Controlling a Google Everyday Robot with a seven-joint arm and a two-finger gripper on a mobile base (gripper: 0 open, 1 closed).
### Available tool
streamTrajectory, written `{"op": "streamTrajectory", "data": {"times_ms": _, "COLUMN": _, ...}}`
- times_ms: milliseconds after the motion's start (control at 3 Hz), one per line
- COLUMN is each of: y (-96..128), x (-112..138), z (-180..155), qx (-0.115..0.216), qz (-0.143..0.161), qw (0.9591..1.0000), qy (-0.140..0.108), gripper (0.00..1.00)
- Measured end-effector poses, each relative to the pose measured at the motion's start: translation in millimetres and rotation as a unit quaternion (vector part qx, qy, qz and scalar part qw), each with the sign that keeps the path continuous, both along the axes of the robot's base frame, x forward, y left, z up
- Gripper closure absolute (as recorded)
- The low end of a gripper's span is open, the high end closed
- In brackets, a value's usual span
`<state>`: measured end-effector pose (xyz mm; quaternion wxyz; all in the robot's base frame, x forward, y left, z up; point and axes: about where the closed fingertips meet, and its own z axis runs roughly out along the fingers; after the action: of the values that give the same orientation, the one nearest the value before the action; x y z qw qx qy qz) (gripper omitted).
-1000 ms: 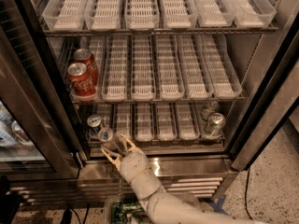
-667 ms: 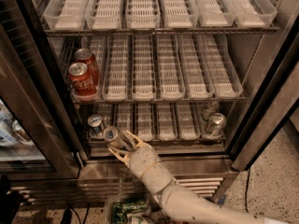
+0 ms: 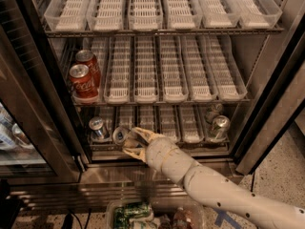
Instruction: Pick redbull can from bottom shelf of fridge
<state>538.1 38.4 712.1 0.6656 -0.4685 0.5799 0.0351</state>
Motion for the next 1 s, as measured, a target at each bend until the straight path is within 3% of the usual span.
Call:
{"op": "streamTrajectory", "data": {"times_ms": 333, "y": -13, "x": 5, "z": 15, "qx": -0.033, "qz": -0.004, "qw": 0.9993, "qy": -0.013, "gripper": 1.00}}
{"op": "streamTrajectory", "data": {"times_ms": 667, "y": -12, "x": 5, "z": 15, "qx": -0.034, "qz": 0.001, "qw": 0.9994, "qy": -0.009, "gripper": 1.00}}
{"op": "streamTrajectory", "data": {"times_ms": 1000, "y": -44, "x": 16, "z": 42, "qx": -0.018, "qz": -0.008, "qw": 0.9998, "qy": 0.000, "gripper": 1.00}}
